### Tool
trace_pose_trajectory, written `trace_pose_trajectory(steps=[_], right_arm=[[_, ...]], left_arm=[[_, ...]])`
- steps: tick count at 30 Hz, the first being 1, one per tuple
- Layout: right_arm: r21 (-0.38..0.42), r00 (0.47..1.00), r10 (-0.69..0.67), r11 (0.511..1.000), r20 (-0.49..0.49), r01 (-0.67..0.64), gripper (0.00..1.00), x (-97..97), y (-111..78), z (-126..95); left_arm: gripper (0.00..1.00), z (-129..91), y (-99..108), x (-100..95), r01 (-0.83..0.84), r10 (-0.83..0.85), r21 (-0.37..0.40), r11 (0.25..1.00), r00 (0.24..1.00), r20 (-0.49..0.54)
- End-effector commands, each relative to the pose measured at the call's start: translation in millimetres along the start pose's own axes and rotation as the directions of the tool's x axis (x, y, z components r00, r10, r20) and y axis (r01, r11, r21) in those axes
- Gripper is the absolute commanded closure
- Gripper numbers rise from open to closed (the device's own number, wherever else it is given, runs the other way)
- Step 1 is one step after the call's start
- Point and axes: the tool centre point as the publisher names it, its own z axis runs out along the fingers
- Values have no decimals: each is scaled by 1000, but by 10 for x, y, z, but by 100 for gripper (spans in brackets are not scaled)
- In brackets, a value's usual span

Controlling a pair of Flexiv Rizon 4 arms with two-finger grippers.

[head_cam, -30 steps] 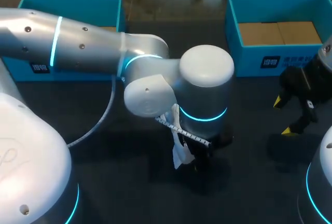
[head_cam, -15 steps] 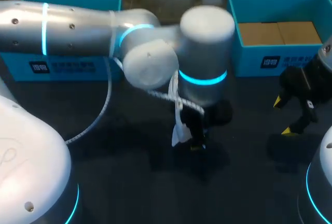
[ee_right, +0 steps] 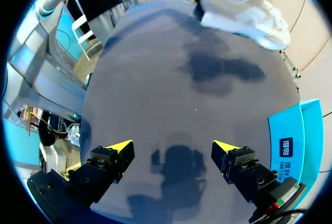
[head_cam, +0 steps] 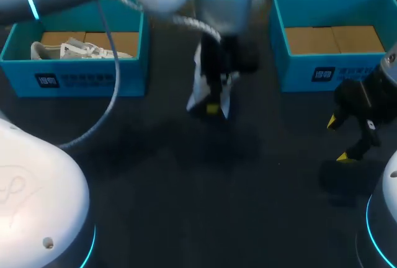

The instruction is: Take the shoe out of the shoebox, open the shoe tongue, remove and reinsert the insole, then place the shoe into the shoebox

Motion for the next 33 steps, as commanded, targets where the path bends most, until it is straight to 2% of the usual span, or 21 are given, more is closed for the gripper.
trace_pose_trajectory(steps=[1,6,9,24,25,26,28,33], right_arm=[[2,1000,-1,1000,1,1,0,1,0,10],[2,1000,-1,1000,1,1,0,1,0,10],[2,1000,-1,1000,1,1,0,1,0,10],[2,1000,-1,1000,1,1,0,1,0,10],[2,1000,-1,1000,1,1,0,1,0,10],[2,1000,-1,1000,1,1,0,1,0,10],[2,1000,-1,1000,1,1,0,1,0,10],[2,1000,-1,1000,1,1,0,1,0,10]], left_arm=[[100,-558,226,-156,27,-27,20,999,1000,10],[100,-716,401,-364,43,-42,-4,999,999,13],[100,-841,545,-494,52,-52,-13,999,998,-20],[100,-849,559,-507,56,-56,-10,998,998,-24],[100,-795,597,-523,-4,3,-15,1000,998,-67],[100,-795,625,-564,-13,12,-7,1000,997,-82],[100,-865,736,-765,7,-9,-35,999,998,-69],[100,-1172,1205,-1213,57,-59,-43,997,998,-37]])
